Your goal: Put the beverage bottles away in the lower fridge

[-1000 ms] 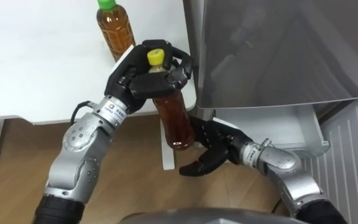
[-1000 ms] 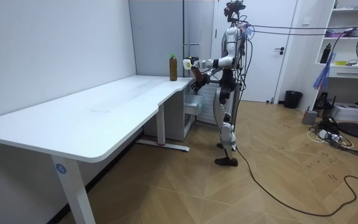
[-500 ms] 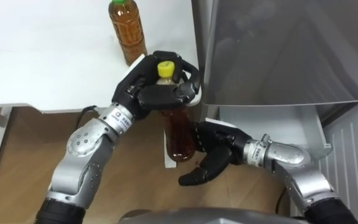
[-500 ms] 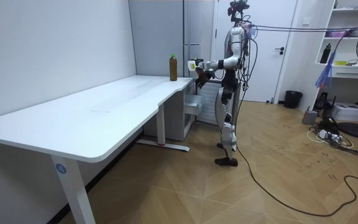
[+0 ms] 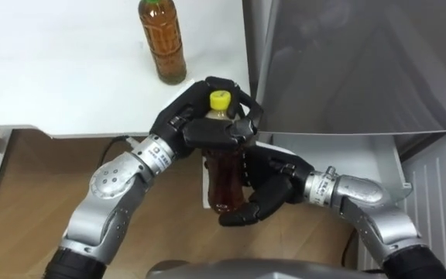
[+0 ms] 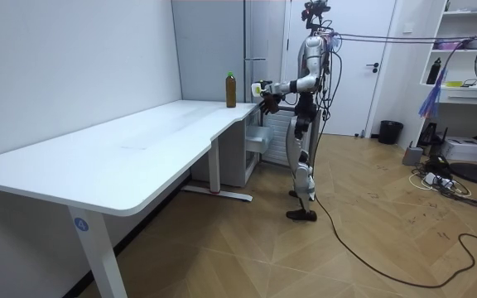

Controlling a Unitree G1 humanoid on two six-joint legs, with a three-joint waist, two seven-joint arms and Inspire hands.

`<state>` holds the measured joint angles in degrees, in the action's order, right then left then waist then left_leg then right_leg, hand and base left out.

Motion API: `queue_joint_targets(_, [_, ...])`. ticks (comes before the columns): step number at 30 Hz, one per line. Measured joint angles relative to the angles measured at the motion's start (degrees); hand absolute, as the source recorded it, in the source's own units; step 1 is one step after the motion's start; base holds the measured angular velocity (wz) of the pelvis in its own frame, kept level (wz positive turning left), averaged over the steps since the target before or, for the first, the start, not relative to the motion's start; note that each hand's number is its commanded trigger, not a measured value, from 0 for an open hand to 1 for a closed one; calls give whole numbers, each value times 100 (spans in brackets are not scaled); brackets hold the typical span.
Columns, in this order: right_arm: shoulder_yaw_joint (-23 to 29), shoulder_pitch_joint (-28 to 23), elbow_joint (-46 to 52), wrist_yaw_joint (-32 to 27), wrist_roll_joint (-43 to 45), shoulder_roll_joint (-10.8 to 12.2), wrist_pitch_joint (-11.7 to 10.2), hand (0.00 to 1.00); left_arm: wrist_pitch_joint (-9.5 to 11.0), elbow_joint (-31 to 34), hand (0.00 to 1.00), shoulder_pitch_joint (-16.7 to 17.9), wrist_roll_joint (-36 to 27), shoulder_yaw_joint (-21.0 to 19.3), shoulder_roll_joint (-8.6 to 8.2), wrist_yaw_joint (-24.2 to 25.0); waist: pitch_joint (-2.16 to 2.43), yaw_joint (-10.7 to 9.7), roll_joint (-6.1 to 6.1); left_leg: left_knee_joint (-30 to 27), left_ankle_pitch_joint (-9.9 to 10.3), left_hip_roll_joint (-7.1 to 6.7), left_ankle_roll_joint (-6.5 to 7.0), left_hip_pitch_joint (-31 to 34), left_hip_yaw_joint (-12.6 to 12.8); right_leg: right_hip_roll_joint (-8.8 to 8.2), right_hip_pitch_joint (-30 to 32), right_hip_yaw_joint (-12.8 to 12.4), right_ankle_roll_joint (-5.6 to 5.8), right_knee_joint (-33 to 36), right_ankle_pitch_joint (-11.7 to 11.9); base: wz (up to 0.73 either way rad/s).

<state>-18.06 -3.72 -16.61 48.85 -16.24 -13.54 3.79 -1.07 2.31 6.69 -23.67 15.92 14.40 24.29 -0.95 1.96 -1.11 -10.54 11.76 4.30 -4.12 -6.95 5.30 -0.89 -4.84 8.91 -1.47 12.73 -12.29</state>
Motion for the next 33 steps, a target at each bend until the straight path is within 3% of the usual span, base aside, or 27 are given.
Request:
queue_joint_targets(3, [-36, 0, 0, 0, 0, -2, 6, 0, 1, -1, 100, -2, 89, 15, 8, 16, 1, -5, -3, -10, 0, -1, 0, 23, 1, -1, 7, 26, 0, 0, 0, 3])
queue_joint_targets(4, [-39, 0, 0, -1, 0, -2, 6, 13, 1, -1, 100, -2, 89, 16, 14, 17, 1, -9, -3, -16, 0, -2, 0, 34, 1, -1, 9, 48, 0, 1, 0, 6])
queue_joint_targets(5, [-41, 0, 0, -1, 0, -2, 8, 67, 1, -4, 100, -2, 90, 27, 26, 17, 0, -7, -2, -17, 0, -1, 0, 40, 1, -1, 10, 59, 0, 1, 0, 5])
queue_joint_targets(6, [-42, 0, 0, -3, 1, -2, 12, 100, 1, -9, 100, -1, 91, 35, 37, 17, 0, -4, -1, -20, 0, -1, 0, 41, 1, -1, 7, 66, 0, 2, 0, 4])
queue_joint_targets(12, [-72, 0, -1, -80, 1, -30, 130, 100, 1, -42, 100, 0, 88, 137, 67, 54, 2, 6, 6, -23, 0, -4, 0, 42, 2, -4, 5, 70, 0, 5, 0, 0])
queue_joint_targets(18, [-194, 40, 11, -166, 13, -66, 110, 100, -49, -40, 100, -1, 67, 358, 68, 202, 20, -1, 33, -28, 0, -3, 0, 38, 0, -10, 6, 67, 0, 4, 0, 0])
queue_joint_targets(21, [-201, 46, 13, -162, 30, -65, 64, 100, -99, -41, 100, -2, 66, 341, -43, 235, 20, 2, 31, -28, 0, -3, 0, 35, -4, -11, 7, 68, 0, -1, 0, 0])
queue_joint_targets(30, [-207, 44, 23, -166, -77, -22, 62, 100, -104, -40, 100, -13, -45, 304, -97, 251, 5, 3, -24, -28, 0, -1, 0, 33, -4, -1, -1, 62, -1, -7, 1, 0])
queue_joint_targets(31, [-209, 44, 23, -166, -126, -23, 62, 100, -103, -39, 83, -14, -80, 289, -98, 251, 2, 3, -29, -28, 0, 0, 0, 33, -3, 0, -1, 61, -1, -7, 1, 0])
queue_joint_targets(33, [-204, 44, 23, -166, -240, -10, 48, 100, -103, -40, 18, -15, -226, 238, -102, 251, 1, 2, -40, -29, 0, -1, 0, 33, -3, 0, -2, 60, -1, -7, 1, 0])
